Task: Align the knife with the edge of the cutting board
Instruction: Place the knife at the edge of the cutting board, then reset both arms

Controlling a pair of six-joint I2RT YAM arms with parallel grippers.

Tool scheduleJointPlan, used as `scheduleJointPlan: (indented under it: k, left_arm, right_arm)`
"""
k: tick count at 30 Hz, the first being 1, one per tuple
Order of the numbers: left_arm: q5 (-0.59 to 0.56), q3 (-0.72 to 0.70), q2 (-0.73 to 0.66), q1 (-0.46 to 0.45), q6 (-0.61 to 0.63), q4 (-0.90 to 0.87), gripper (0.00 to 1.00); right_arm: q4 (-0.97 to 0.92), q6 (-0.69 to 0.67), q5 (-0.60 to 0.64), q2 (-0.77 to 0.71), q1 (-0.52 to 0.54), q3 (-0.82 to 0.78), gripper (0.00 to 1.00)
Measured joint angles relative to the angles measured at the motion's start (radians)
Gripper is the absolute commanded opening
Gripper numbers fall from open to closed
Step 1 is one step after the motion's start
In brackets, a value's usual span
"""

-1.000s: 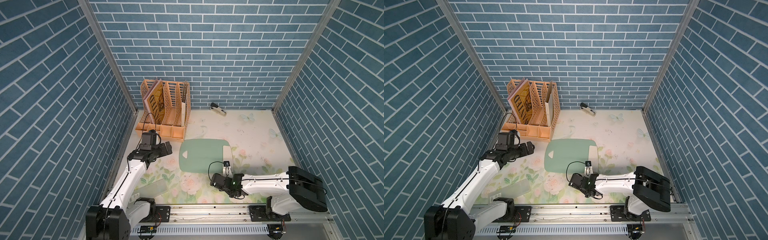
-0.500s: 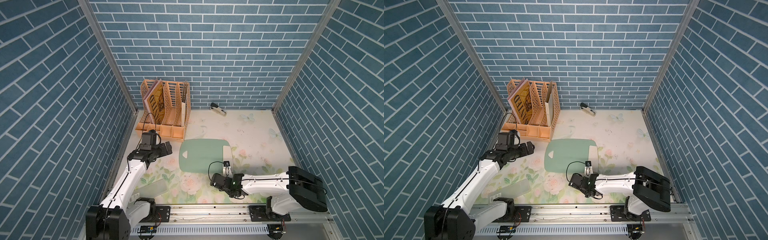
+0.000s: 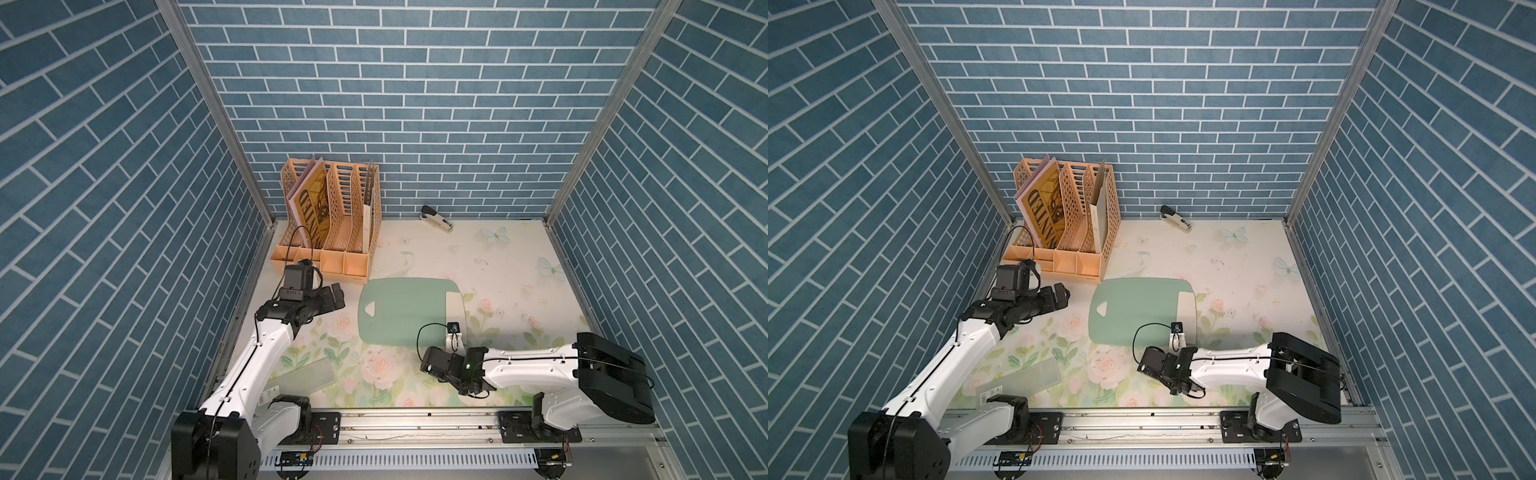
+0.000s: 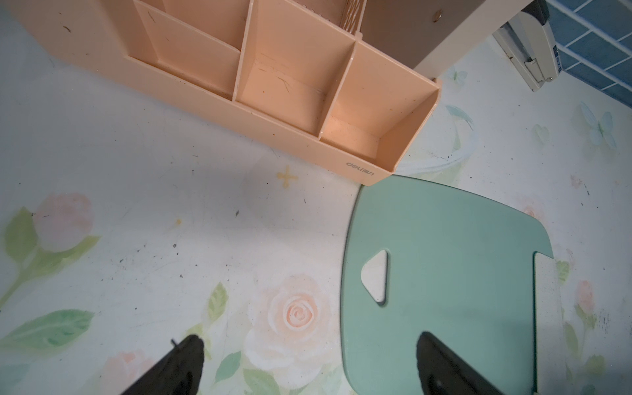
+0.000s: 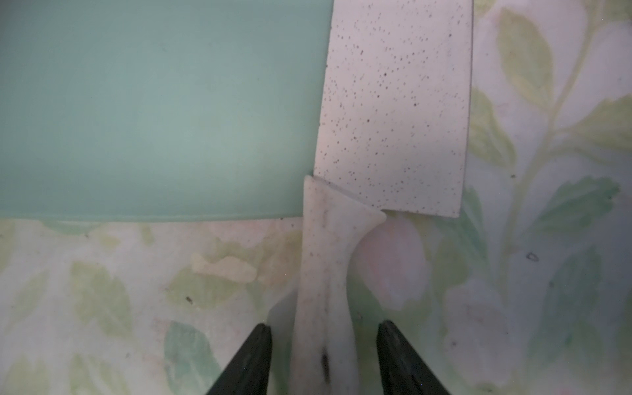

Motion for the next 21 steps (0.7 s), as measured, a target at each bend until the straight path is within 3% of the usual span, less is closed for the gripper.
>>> scheduleJointPlan:
  k: [12, 21]
  left_arm:
    - [0.0, 0.0, 0.0, -0.004, 0.0, 0.0, 1.0]
    - [0.0, 0.0, 0.0, -0.005, 0.0, 0.0, 1.0]
  right_arm:
    - [0.002, 0.0, 0.002, 0.0, 0.0, 0.0, 0.96]
    - [-0.005, 0.0, 0.006, -0.03, 0.0, -0.013, 1.0]
